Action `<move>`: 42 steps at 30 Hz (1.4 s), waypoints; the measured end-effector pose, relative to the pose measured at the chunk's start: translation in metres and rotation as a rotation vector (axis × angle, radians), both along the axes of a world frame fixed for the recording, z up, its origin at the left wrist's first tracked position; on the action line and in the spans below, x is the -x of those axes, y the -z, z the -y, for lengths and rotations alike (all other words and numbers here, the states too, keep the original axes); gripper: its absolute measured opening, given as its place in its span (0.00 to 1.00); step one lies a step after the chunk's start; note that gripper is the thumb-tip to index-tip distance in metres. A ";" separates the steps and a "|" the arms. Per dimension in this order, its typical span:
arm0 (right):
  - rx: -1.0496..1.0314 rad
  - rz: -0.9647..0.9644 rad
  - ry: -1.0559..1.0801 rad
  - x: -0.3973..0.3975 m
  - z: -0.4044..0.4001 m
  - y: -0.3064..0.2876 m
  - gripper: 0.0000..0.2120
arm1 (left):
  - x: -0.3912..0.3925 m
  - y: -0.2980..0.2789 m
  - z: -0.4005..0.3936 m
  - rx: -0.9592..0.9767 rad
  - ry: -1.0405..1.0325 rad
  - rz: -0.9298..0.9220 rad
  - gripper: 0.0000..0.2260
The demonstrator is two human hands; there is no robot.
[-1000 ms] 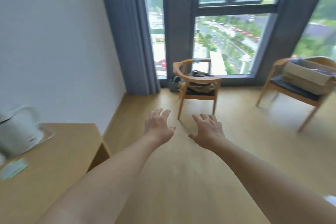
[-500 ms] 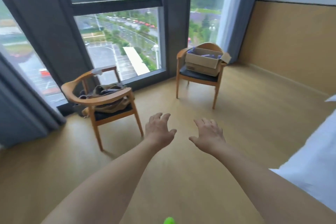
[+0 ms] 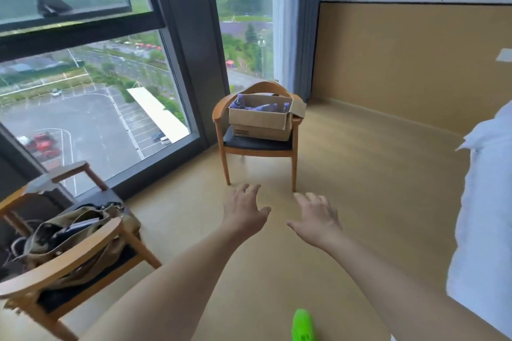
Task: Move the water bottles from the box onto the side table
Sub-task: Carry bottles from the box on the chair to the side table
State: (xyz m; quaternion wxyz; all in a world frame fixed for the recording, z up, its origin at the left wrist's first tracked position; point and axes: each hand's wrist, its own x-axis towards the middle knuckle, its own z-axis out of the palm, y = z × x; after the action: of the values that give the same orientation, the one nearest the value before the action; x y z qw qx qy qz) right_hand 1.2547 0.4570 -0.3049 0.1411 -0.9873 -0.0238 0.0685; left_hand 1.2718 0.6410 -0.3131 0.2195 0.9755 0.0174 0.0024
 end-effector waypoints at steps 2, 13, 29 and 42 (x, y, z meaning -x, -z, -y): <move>-0.028 0.001 0.014 -0.057 0.004 0.011 0.34 | -0.057 0.010 0.006 0.001 -0.009 0.000 0.31; -0.100 -0.052 0.008 -0.345 0.024 -0.003 0.33 | -0.341 -0.007 0.022 0.025 -0.065 -0.014 0.30; -0.081 -0.212 0.065 -0.690 -0.025 0.059 0.33 | -0.700 0.072 -0.013 0.043 -0.002 -0.152 0.30; -0.138 -0.386 0.151 -0.892 -0.049 0.117 0.33 | -0.891 0.117 -0.043 0.077 0.021 -0.308 0.28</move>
State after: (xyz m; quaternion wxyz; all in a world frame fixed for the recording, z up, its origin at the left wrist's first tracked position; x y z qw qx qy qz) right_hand 2.1471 0.5058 -0.4217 0.2152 -0.9428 0.0733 0.2439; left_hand 2.1627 0.6839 -0.4298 0.2515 0.9553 0.0408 -0.1501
